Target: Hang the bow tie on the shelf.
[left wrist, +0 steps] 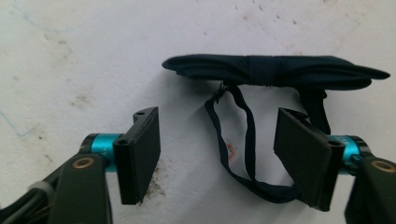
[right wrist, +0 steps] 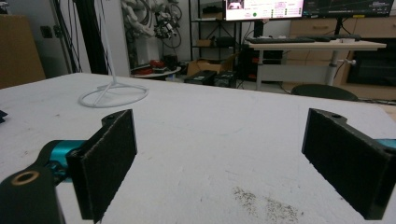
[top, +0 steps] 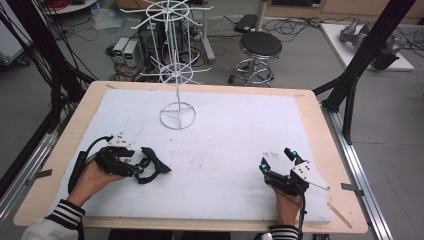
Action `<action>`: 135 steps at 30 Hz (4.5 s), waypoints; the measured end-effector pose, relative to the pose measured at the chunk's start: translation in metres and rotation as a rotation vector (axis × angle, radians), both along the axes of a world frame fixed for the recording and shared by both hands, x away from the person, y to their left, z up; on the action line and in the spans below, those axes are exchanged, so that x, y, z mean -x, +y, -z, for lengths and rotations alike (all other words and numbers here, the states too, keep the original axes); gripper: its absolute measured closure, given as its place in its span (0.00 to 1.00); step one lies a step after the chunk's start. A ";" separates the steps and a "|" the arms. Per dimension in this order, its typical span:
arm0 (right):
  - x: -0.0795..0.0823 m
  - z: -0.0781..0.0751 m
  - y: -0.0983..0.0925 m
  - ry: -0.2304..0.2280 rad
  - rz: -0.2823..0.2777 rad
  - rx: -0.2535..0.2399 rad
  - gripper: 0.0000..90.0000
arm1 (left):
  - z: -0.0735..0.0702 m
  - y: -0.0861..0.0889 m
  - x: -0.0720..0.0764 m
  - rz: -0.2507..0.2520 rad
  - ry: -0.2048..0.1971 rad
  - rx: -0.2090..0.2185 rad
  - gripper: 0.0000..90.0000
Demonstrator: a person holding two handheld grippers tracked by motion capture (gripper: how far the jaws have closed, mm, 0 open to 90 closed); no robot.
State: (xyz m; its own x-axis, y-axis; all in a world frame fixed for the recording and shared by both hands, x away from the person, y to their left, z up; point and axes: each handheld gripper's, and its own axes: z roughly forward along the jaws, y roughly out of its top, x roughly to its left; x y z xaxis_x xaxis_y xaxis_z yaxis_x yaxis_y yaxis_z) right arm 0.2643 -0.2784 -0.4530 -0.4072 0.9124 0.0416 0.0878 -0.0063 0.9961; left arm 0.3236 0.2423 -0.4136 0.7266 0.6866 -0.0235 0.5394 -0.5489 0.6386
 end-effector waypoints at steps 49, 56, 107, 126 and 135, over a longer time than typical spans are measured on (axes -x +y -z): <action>0.000 0.000 0.000 -0.001 -0.001 0.002 0.10 | -0.001 -0.010 -0.005 0.074 0.059 -0.059 0.98; 0.000 0.000 0.000 0.000 -0.002 0.001 0.10 | -0.007 -0.007 -0.002 0.073 -0.031 -0.013 0.98; 0.000 0.000 0.000 0.003 0.000 -0.002 0.10 | -0.057 0.002 -0.005 -0.022 -0.457 0.301 0.98; 0.000 0.000 0.000 0.003 -0.002 -0.001 0.10 | -0.089 -0.019 -0.008 0.040 -0.479 0.333 0.98; 0.000 0.000 0.000 0.004 -0.002 0.000 0.10 | -0.096 -0.028 -0.014 0.086 -0.462 0.365 0.98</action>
State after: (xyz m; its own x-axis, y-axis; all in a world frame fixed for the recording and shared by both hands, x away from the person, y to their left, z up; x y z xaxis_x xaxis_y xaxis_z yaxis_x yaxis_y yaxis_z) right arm 0.2641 -0.2782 -0.4530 -0.4089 0.9115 0.0434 0.0920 -0.0061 0.9957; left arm 0.3371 0.2148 -0.3177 0.7707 0.6315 0.0852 0.1233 -0.2790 0.9524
